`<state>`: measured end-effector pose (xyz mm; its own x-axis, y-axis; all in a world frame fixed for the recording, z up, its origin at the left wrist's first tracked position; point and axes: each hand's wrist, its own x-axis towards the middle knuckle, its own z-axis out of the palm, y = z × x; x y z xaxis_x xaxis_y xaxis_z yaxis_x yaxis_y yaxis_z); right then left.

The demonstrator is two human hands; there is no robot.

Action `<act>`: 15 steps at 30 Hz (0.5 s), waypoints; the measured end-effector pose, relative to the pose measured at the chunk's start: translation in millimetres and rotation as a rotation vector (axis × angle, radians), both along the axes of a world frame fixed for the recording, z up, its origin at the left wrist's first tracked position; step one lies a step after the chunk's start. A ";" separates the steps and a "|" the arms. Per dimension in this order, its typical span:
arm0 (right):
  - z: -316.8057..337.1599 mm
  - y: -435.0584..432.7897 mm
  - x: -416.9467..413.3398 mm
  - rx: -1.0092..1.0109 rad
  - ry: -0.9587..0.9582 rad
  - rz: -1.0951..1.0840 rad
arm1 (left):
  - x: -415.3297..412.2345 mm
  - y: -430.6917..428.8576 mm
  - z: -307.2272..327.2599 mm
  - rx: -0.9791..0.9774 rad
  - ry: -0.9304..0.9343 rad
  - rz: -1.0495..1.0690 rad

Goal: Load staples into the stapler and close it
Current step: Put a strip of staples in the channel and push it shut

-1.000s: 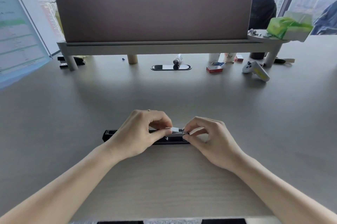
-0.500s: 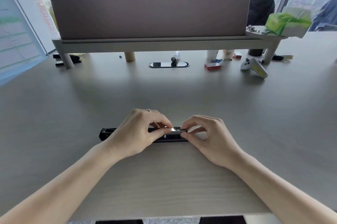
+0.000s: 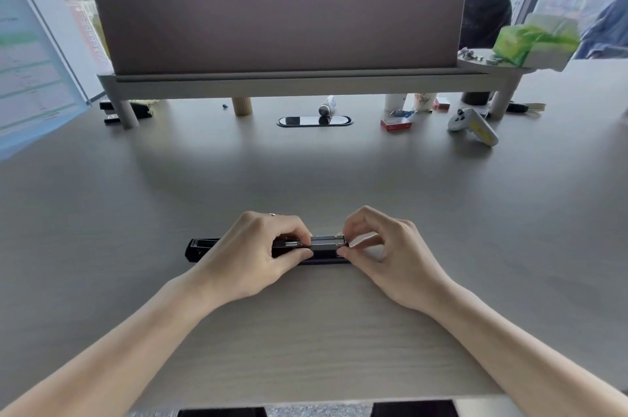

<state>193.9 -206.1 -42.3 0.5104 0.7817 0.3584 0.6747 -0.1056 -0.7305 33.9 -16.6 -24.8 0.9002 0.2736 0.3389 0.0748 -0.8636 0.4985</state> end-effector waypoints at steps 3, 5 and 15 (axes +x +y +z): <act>-2.1 1.1 2.0 0.019 0.009 0.018 | -3.0 1.8 3.2 -0.006 0.020 0.006; -3.2 1.0 3.2 0.019 0.011 0.029 | -10.5 9.3 8.8 -0.020 0.037 0.036; -1.6 2.9 5.5 -0.120 0.037 0.000 | -40.2 53.3 48.5 0.139 0.453 0.021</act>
